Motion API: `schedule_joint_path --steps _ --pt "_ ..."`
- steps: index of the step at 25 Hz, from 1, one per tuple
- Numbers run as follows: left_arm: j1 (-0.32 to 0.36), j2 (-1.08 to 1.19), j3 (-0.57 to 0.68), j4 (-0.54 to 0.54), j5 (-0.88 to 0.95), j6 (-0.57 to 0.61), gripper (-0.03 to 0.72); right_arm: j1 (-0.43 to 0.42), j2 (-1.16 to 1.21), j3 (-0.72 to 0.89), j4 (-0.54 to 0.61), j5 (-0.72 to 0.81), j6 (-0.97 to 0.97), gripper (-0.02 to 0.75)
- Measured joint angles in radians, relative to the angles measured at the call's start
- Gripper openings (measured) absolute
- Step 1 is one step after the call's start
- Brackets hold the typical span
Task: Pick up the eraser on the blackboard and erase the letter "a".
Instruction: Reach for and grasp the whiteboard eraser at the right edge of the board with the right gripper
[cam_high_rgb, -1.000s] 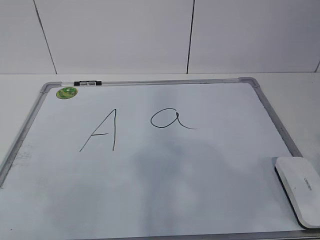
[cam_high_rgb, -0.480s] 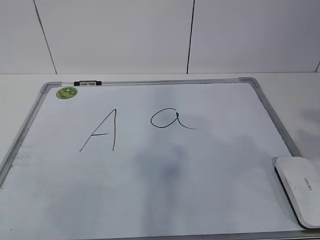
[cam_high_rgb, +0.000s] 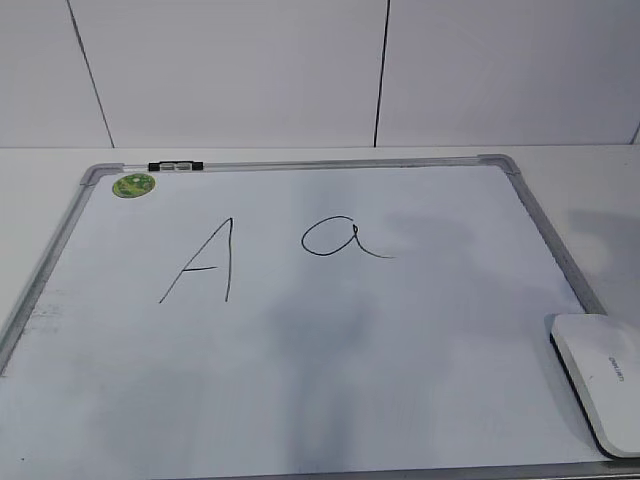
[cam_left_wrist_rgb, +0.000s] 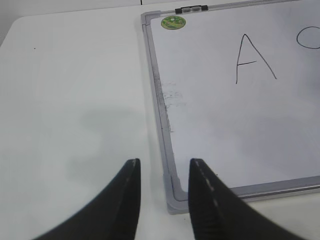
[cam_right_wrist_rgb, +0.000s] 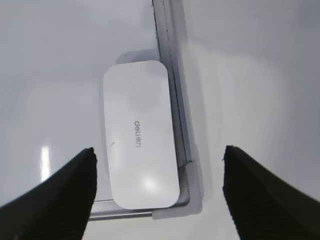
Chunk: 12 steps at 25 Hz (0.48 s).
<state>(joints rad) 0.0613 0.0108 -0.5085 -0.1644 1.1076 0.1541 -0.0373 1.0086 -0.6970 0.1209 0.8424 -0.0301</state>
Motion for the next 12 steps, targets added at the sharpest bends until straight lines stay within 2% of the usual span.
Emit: schedule_joint_path --steps 6,12 --pt "0.0 0.0 0.0 0.0 0.0 0.0 0.245 0.0 0.215 -0.085 0.038 0.029 -0.042 0.594" --pt "0.0 0.0 0.0 0.0 0.0 0.0 0.244 0.0 0.347 -0.095 0.05 0.082 -0.118 0.594"
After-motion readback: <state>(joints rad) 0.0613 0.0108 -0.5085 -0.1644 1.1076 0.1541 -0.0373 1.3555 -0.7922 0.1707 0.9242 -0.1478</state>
